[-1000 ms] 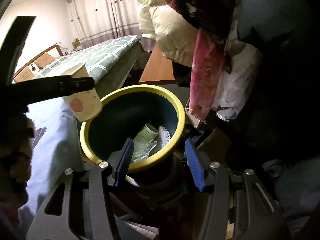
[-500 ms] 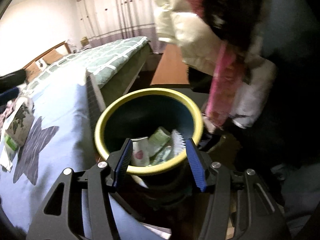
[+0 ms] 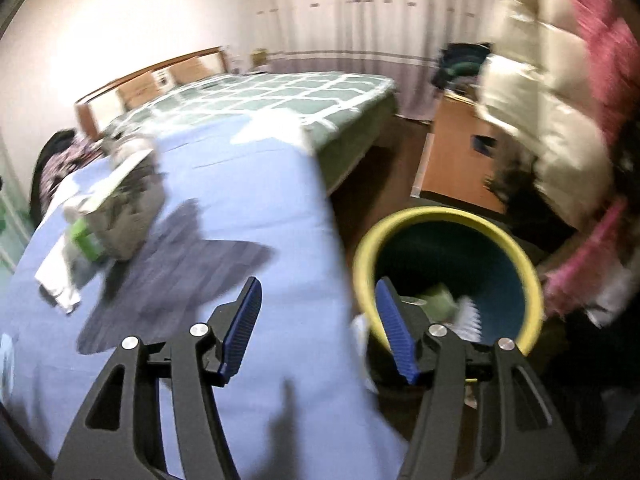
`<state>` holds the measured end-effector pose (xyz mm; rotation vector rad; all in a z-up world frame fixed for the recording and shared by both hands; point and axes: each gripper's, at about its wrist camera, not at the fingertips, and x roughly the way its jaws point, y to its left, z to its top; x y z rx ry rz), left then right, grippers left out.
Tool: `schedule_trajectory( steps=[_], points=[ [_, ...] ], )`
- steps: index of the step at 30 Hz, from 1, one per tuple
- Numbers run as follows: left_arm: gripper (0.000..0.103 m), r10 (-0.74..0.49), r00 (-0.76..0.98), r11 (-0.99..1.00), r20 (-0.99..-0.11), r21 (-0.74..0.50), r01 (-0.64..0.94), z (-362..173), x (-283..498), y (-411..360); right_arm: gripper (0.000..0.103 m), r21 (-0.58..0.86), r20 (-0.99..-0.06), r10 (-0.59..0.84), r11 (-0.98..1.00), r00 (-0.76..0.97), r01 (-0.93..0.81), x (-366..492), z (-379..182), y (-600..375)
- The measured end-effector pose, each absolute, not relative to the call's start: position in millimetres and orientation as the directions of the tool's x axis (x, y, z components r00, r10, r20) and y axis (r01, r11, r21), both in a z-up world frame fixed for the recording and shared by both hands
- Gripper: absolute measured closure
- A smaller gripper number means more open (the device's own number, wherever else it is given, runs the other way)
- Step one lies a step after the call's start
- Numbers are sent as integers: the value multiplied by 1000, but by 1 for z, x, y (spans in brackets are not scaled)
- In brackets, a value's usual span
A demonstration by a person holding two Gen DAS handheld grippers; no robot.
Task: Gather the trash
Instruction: 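Move both tools back over the table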
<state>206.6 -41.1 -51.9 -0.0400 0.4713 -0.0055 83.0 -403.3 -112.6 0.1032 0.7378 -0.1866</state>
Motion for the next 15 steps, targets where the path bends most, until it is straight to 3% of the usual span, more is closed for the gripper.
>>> schedule_trajectory(
  steps=[7,15],
  points=[
    [5,229,867,963,-442,-27,-268,-87,239,44,46,24,-660,-29,998,750,59,106,-98,-334],
    [5,334,801,901,-497,-81,-426,-111,247,94,46,42,-672,105,994,733,-105,127,-96,-263]
  ],
)
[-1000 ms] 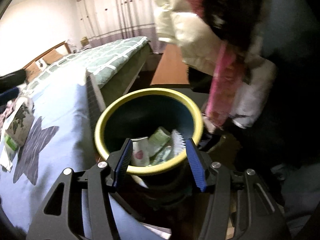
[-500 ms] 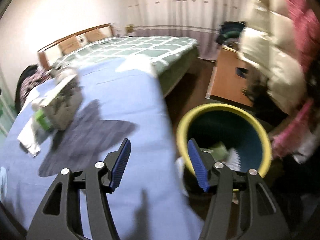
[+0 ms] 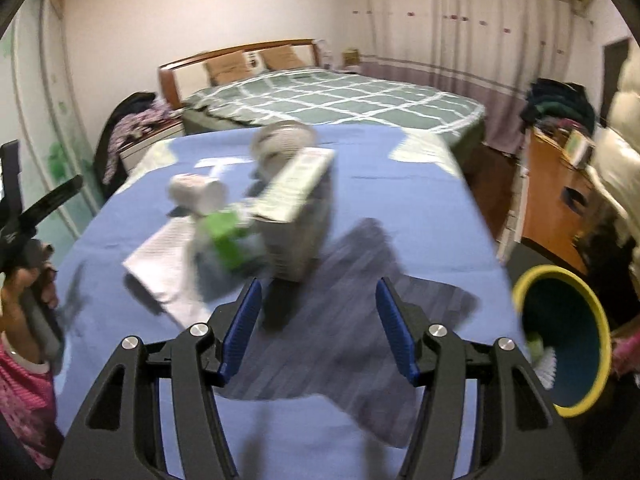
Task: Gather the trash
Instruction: 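Move both tools back over the table, then grasp the white tissue with the right tool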
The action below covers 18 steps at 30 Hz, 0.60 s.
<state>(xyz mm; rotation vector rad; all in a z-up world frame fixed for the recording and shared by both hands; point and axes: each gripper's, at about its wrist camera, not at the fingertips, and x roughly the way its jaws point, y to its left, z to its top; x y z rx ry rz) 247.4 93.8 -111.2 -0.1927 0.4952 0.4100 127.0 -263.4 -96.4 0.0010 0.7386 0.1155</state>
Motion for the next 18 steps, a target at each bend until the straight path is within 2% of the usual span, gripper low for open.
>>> schedule_trajectory(
  steps=[6,11,18],
  points=[
    [5,415,770,863,-484,-57,-501,-116,240,104,46,71,-721,215,969,659,-238,153,-113,-203],
    [5,425,758,858,-495,-46,-512,-119,243,103,46,97,-763,255,954,595,-284,173,-129,-172],
    [5,419,760,862,-497,-45,-505,-118,247,99,46,69,-799,217,960,561,-273,194,-149,-150]
  ],
)
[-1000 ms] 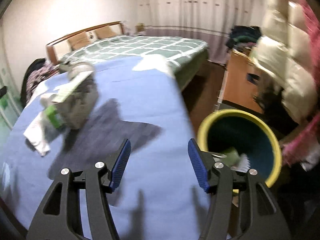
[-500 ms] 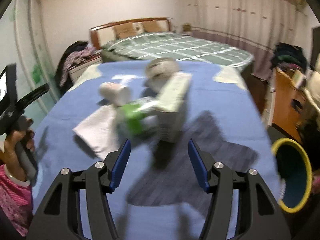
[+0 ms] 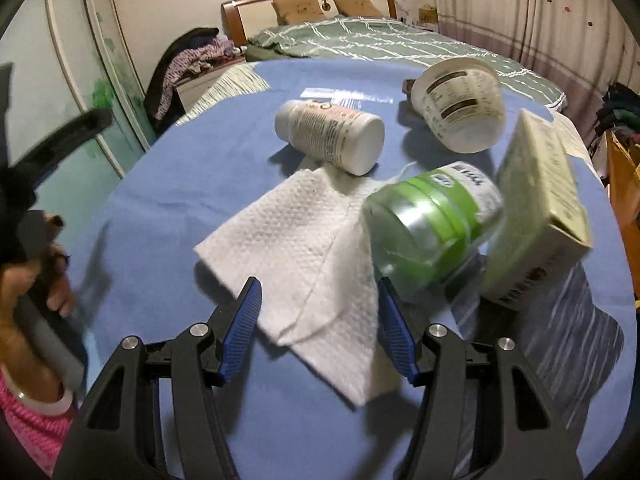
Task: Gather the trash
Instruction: 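Grasp the white tissue with the right tool, then carry the tissue with the right tool into the bin and release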
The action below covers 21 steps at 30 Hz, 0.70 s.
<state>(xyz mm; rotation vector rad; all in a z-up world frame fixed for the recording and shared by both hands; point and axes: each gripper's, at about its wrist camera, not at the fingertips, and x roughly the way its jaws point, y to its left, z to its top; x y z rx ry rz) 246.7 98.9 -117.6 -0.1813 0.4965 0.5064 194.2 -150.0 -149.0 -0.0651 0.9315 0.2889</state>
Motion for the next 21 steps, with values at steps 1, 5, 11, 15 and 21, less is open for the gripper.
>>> schedule_trajectory(
  steps=[1,5,11,15,21],
  points=[
    [5,419,759,862,-498,-45,-506,-118,247,98,46,64,-800,212,960,562,-271,199,-150,-148],
    [5,413,759,864,-503,-47,-501,-118,245,97,52,40,-808,195,960,556,-278,208,-152,-135],
    [5,407,757,865,-512,-51,-499,-117,241,96,95,46,-801,231,944,552,-328,203,-149,-127],
    [5,406,757,866,-513,-49,-498,-117,242,95,96,85,-764,273,941,585,-328,189,-129,-140],
    [5,400,754,869,-521,-46,-492,-120,245,94,96,150,-692,337,932,638,-330,161,-86,-173]
  ],
)
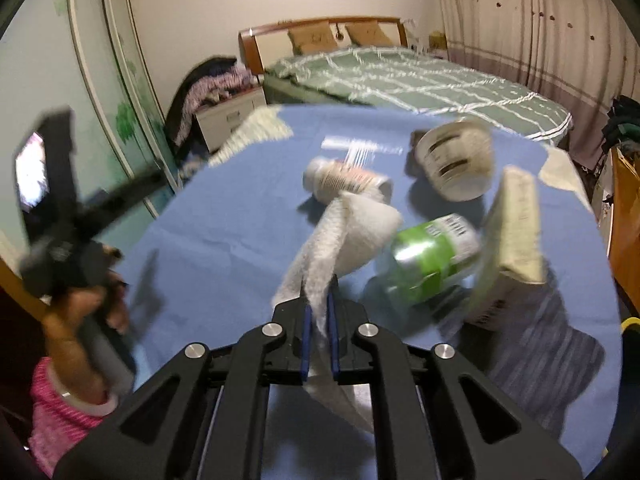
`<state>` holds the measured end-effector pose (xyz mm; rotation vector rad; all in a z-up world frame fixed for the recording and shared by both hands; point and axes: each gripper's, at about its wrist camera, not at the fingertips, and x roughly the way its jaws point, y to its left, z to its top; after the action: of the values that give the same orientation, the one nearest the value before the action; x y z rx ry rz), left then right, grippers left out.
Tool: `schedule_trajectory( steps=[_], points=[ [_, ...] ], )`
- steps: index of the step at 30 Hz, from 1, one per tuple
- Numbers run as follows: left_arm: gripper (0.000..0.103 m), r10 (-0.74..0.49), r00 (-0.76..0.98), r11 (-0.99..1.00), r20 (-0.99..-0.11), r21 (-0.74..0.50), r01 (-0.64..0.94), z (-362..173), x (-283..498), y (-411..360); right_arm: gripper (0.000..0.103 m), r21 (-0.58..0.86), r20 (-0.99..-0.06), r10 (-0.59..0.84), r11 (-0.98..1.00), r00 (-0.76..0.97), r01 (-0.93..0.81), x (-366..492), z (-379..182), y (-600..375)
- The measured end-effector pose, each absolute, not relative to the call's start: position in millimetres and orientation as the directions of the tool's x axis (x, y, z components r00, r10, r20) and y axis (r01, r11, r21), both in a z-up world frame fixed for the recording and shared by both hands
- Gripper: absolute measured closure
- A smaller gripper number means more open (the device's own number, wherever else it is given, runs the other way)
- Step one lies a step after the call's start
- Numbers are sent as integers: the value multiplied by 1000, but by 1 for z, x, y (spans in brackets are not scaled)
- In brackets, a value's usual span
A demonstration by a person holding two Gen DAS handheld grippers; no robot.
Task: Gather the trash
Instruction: 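Carry the tissue with the right tool into the bin and release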
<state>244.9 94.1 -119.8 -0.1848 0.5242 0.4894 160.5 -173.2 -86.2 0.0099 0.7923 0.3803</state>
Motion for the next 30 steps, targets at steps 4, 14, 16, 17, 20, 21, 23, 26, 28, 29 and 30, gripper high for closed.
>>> schedule_trajectory(
  steps=[4,14,16,17,20,21,23,26,28,29,30],
  points=[
    [5,401,755,871,-519,-40,-490,-119,245,92,96,177,-653,350,933,672,-314,140,-64,-199],
    [5,404,758,877,-512,-17,-480,-119,245,86,95,171,-601,153,983,785,-61,111,-45,-310],
    [5,404,759,879,-510,-11,-476,-119,245,84,95,179,-606,99,984,789,14,109,-50,-339],
    [5,404,760,880,-509,-8,-474,-119,245,83,95,173,-610,55,983,790,65,107,-53,-355],
    [5,403,760,883,-509,-2,-470,-119,246,82,94,138,-623,-63,972,780,188,102,-63,-394],
    [5,404,760,883,-509,0,-469,-119,245,82,94,126,-628,-106,964,771,235,101,-67,-409],
    [5,405,760,883,-509,2,-469,-118,245,81,93,107,-638,-173,945,750,309,100,-76,-430],
    [5,404,760,883,-509,2,-469,-118,245,81,93,70,-665,-261,911,700,406,102,-89,-461],
    [5,398,762,886,-511,-3,-465,-118,245,81,93,69,-680,-285,893,676,446,100,-98,-478],
    [5,395,763,887,-512,-5,-463,-118,245,81,93,63,-687,-301,882,661,467,100,-102,-486],
    [5,392,763,888,-514,-7,-460,-118,245,81,93,57,-694,-312,875,649,482,101,-106,-491]
  ],
)
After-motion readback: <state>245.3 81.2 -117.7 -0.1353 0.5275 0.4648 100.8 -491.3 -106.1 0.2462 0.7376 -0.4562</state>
